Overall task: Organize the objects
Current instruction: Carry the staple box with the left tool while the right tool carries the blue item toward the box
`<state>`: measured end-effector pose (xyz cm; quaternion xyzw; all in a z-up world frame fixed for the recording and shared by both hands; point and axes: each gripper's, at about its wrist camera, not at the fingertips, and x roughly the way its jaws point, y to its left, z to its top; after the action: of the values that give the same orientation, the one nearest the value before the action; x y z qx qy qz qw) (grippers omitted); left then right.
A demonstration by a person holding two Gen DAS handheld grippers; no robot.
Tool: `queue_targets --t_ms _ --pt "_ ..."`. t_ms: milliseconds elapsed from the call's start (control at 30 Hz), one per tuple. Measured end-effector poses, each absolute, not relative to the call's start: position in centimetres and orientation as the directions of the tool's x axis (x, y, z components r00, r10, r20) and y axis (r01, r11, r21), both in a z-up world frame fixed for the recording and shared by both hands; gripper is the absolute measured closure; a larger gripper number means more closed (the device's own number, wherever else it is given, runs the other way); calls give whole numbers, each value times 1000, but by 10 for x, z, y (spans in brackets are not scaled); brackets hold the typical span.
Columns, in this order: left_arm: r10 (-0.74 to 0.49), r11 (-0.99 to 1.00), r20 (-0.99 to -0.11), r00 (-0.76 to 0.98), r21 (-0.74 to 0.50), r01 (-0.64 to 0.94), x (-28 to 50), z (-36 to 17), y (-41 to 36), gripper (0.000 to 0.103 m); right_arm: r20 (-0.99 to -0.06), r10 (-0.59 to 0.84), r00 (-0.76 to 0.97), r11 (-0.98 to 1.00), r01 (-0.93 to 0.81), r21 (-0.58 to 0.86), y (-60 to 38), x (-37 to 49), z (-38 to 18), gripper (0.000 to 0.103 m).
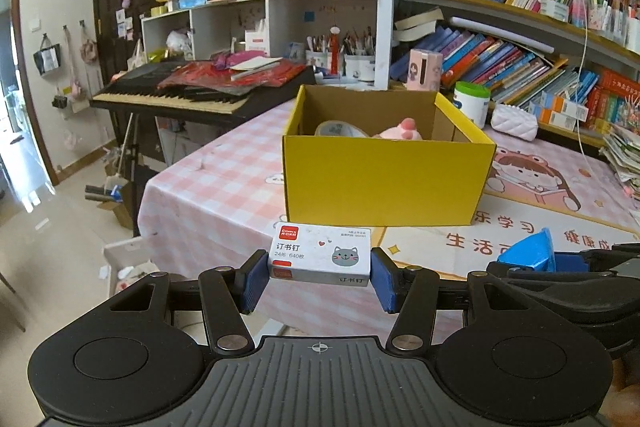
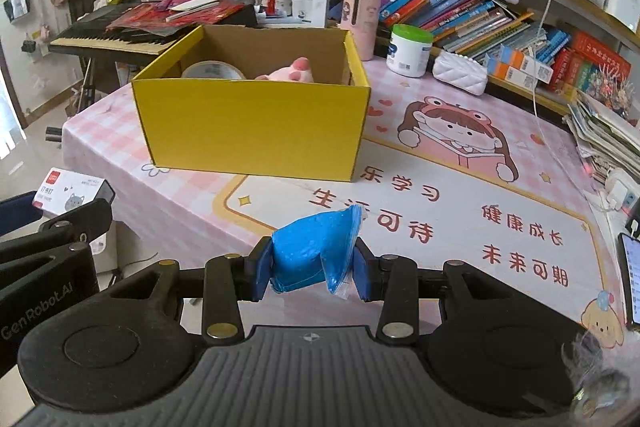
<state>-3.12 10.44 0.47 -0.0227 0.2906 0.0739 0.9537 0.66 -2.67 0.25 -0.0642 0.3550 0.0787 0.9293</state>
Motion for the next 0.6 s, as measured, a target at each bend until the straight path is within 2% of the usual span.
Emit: queue_targets --t_ms 333,600 --pt "151 983 -545 824 -3 -183 -21 5 113 50 -659 105 745 972 -216 -89 -16 18 4 65" --pt "179 982 -458 871 24 -189 10 23 114 50 -563 133 816 977 -205 -66 -16 54 25 65"
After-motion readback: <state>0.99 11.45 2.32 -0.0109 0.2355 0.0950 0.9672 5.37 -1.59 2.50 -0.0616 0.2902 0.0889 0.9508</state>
